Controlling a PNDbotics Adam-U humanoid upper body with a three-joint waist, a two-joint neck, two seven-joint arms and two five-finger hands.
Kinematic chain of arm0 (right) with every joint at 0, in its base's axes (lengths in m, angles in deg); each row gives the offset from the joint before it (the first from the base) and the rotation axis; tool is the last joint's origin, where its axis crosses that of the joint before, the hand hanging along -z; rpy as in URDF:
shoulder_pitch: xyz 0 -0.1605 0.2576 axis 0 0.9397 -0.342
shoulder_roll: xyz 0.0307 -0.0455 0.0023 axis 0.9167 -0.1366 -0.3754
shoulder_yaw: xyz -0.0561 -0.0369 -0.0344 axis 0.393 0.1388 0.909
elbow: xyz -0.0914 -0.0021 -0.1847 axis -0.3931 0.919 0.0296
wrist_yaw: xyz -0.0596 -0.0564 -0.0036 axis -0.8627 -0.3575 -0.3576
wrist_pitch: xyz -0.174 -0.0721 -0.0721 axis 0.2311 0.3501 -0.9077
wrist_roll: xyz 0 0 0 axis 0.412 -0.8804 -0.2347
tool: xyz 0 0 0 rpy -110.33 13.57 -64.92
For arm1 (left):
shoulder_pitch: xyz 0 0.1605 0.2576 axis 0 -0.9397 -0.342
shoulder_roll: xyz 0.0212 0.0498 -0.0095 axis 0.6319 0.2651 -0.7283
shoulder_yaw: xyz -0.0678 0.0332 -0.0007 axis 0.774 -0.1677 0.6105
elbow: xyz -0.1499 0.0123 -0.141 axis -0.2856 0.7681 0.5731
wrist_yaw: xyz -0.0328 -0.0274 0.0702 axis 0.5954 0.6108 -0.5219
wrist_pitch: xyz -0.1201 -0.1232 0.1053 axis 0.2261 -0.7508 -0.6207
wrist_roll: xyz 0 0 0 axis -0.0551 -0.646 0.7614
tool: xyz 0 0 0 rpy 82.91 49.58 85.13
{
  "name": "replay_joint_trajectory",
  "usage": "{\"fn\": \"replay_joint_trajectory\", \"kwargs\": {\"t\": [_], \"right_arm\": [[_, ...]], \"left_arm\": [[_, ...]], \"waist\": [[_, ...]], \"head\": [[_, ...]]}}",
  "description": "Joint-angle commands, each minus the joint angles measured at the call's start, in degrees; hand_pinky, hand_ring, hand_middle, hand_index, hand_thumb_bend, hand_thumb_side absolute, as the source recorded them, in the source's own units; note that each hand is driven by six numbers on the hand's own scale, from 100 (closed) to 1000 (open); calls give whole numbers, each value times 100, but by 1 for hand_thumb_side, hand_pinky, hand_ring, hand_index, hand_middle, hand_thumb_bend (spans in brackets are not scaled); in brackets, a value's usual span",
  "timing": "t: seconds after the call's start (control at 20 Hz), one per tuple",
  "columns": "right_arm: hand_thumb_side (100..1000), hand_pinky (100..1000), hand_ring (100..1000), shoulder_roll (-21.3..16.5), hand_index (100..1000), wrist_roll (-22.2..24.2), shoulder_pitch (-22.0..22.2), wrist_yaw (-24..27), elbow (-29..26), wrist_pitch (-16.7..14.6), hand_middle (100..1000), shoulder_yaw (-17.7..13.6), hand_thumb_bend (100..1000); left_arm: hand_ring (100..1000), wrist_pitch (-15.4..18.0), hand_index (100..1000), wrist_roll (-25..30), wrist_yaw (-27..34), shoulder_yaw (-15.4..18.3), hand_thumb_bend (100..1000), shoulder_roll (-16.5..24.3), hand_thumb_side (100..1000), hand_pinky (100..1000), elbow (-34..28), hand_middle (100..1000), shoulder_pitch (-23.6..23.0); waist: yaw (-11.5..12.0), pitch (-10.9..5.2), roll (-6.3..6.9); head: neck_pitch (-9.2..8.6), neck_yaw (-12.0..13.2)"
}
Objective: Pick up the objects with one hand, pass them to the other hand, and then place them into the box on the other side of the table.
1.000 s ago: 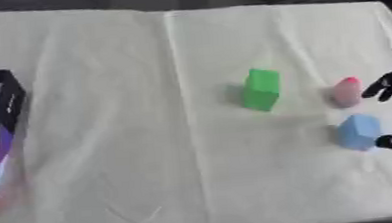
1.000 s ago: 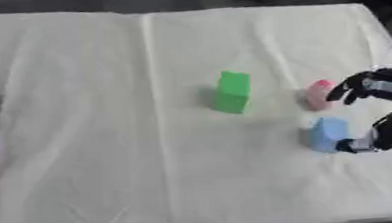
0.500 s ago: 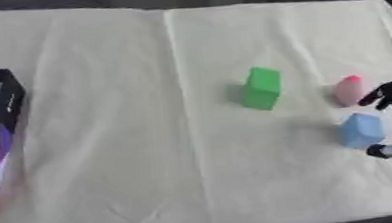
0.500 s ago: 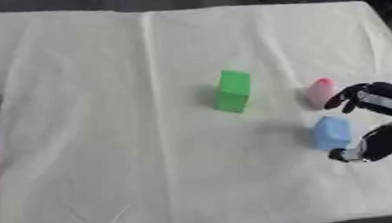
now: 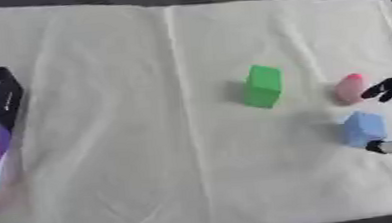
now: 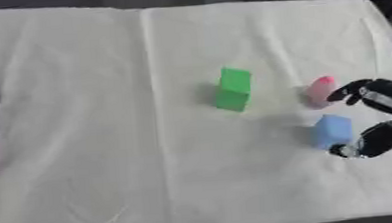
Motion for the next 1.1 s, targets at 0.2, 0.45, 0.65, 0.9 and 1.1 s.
{"fn": "replay_joint_trajectory", "kwargs": {"t": [0.2,0.45,0.65,0.9,1.1], "right_arm": [[174,896,852,1,850,-40,-79,-83,-52,313,841,-66,483],[135,896,850,78,842,-105,-140,-86,-52,534,837,-60,417],[100,898,850,160,838,-160,-179,-110,-52,748,835,-74,377],[100,903,853,247,837,6,-199,-286,-52,934,833,-38,422],[100,907,855,301,834,180,-234,-454,-52,1047,830,-12,438]], "left_arm": [[1000,4,816,35,-9,-2,445,33,582,928,-109,901,137],[1000,-2,815,54,-9,-19,443,24,583,929,-118,901,170],[1000,-8,814,77,-6,-41,442,10,584,929,-130,900,213],[1000,-13,813,88,4,-45,441,-5,585,930,-144,897,258],[1000,-16,814,100,11,-51,439,-16,585,931,-155,897,287]], "waist": [[23,-29,34],[57,22,43],[101,73,45],[146,139,43],[173,167,47]], "head": [[-121,-72],[-180,-127],[-236,-158],[-296,-215],[-309,-238]]}}
